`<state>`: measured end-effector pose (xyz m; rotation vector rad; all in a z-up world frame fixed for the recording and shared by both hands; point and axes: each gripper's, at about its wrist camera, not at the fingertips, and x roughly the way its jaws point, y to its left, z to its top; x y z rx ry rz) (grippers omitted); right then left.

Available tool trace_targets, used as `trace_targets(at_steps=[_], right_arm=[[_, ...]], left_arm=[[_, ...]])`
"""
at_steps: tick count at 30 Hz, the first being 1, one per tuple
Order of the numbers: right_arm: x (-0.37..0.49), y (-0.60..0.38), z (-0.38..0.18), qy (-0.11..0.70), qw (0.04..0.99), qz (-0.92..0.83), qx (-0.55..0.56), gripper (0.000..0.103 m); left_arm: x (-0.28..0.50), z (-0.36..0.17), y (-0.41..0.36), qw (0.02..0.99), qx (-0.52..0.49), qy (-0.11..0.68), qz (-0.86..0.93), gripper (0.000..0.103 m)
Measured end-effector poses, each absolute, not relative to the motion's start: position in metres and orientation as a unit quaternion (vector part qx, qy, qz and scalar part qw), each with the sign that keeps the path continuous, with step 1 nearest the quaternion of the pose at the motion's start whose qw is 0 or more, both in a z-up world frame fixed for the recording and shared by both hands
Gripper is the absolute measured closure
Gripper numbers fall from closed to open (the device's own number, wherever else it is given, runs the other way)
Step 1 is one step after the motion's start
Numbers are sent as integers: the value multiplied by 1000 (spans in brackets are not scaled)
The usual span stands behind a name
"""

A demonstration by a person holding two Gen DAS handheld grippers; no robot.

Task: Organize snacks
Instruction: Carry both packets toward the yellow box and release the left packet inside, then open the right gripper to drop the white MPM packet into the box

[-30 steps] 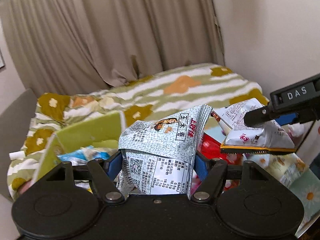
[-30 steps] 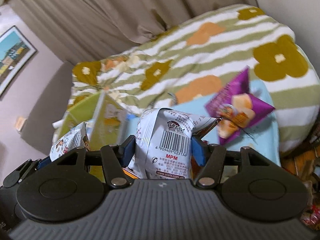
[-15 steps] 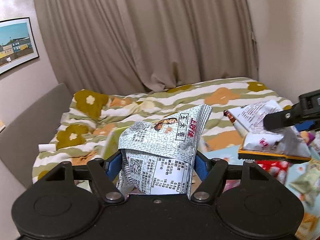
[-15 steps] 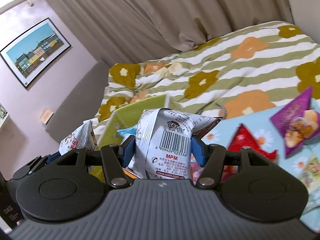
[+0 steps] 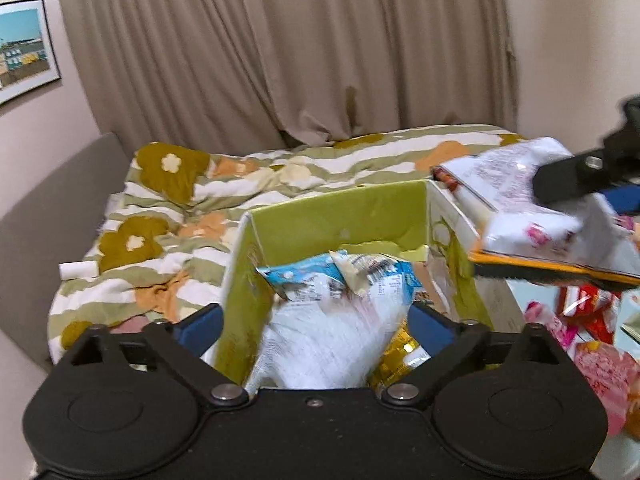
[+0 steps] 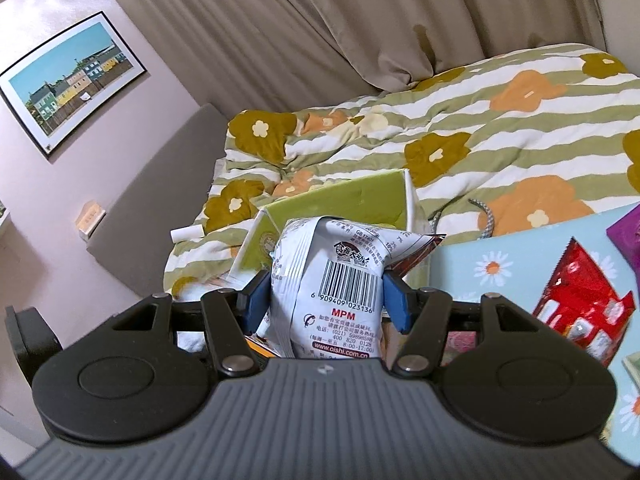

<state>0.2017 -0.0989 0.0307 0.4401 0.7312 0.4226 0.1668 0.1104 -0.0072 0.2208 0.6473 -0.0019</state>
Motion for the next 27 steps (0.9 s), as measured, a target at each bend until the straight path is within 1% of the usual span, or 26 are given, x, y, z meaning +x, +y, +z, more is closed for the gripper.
trace_targets(at_steps=[11, 21, 22, 24, 25, 26, 27], right_arm=[[196, -55, 17, 337, 900, 170, 219, 29], [228, -22, 14, 352, 902, 151, 199, 28], [234, -20, 12, 357, 901, 150, 198, 26], [243, -18, 6, 365, 897, 151, 198, 25], [247, -17, 2, 369, 895, 149, 202, 20], [249, -17, -1, 372, 893, 148, 208, 14], [251, -17, -4, 376, 890, 146, 212, 0]], left_arm=[[151, -2, 166, 943, 76, 319, -50, 0], [172, 3, 199, 947, 41, 315, -53, 0], [174, 3, 201, 947, 38, 315, -50, 0], [176, 4, 203, 948, 33, 314, -46, 0], [177, 3, 205, 948, 31, 314, -45, 0], [177, 2, 206, 947, 30, 316, -45, 0], [177, 1, 207, 947, 30, 317, -46, 0]])
